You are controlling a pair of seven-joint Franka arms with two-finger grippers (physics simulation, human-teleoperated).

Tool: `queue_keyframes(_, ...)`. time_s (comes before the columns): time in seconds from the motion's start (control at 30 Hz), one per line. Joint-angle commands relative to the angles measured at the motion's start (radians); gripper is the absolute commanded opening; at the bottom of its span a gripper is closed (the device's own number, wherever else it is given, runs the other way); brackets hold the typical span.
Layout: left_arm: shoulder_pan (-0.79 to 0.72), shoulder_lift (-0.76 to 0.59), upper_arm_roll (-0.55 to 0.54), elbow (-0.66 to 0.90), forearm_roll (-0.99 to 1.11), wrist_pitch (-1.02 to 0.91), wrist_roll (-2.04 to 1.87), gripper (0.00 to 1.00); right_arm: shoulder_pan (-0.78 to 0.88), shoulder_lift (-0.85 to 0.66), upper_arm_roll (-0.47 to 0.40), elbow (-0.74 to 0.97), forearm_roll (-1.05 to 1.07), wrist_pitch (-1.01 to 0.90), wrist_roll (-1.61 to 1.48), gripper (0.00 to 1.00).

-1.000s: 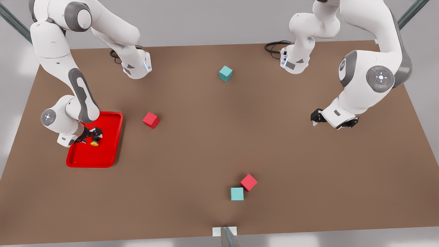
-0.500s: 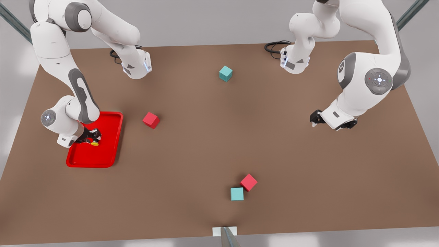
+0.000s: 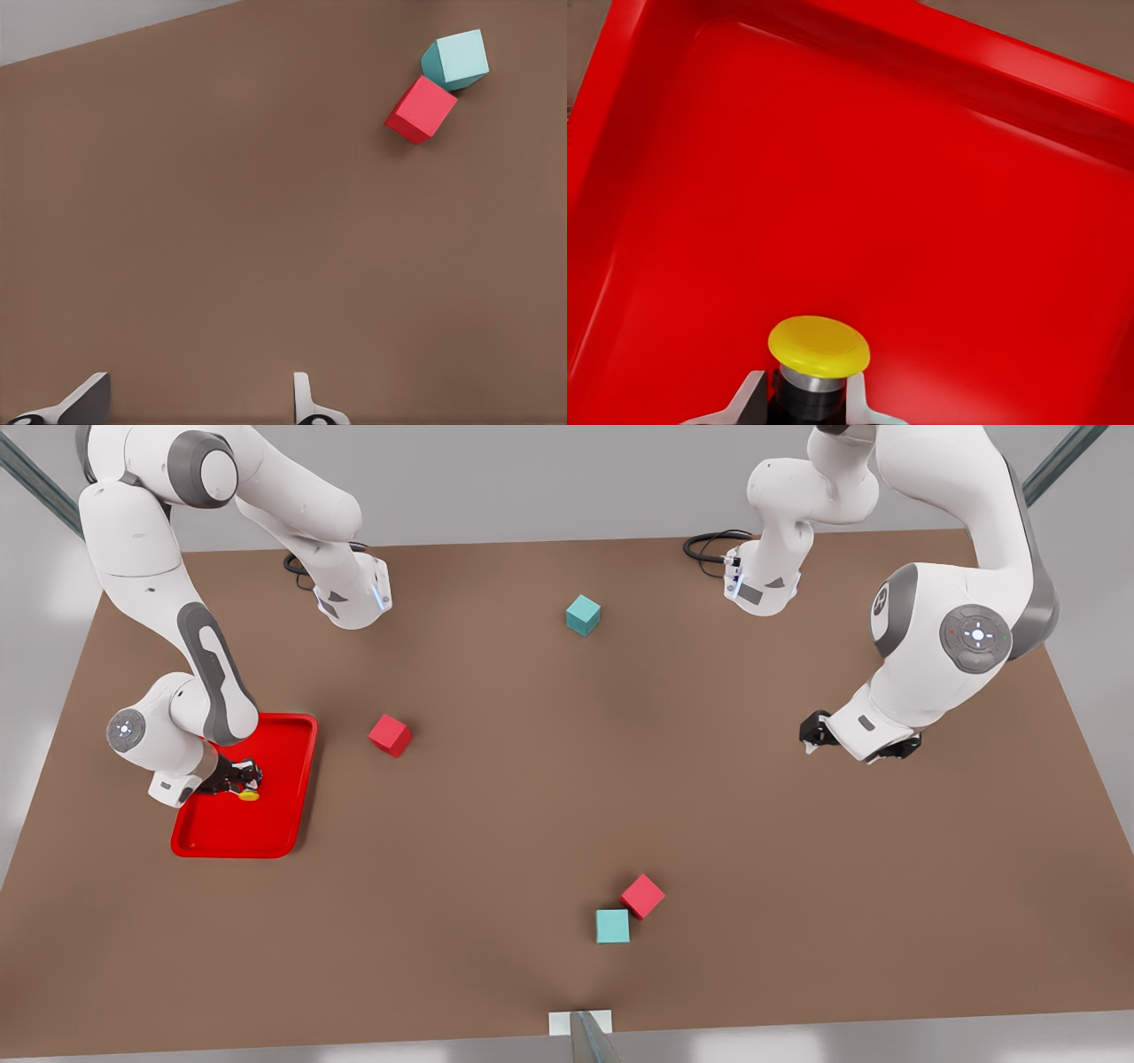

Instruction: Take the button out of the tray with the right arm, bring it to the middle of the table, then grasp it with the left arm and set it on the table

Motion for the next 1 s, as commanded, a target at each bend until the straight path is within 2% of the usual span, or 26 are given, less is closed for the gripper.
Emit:
queue_keyframes(0.0,0.000,-0.001,0.000,0.000,0.001,0.000,-0.001,1.00,0.000,0.000,0.000,0.000,-0.002,-0.002,0.002,0.45)
queue_keyframes(0.3,0.000,-0.001,0.000,0.000,0.001,-0.002,-0.002,1.00,0.011,0.006,0.000,-0.001,0.000,-0.012,0.011,0.46)
queue_keyframes(0.47,0.000,-0.001,0.000,-0.001,0.001,-0.003,-0.002,1.00,0.011,0.009,0.000,-0.001,0.000,-0.012,0.011,0.53)
queue_keyframes(0.97,0.000,0.002,0.000,0.000,0.001,-0.003,-0.002,1.00,0.018,0.036,0.000,0.000,0.001,-0.017,0.013,0.54)
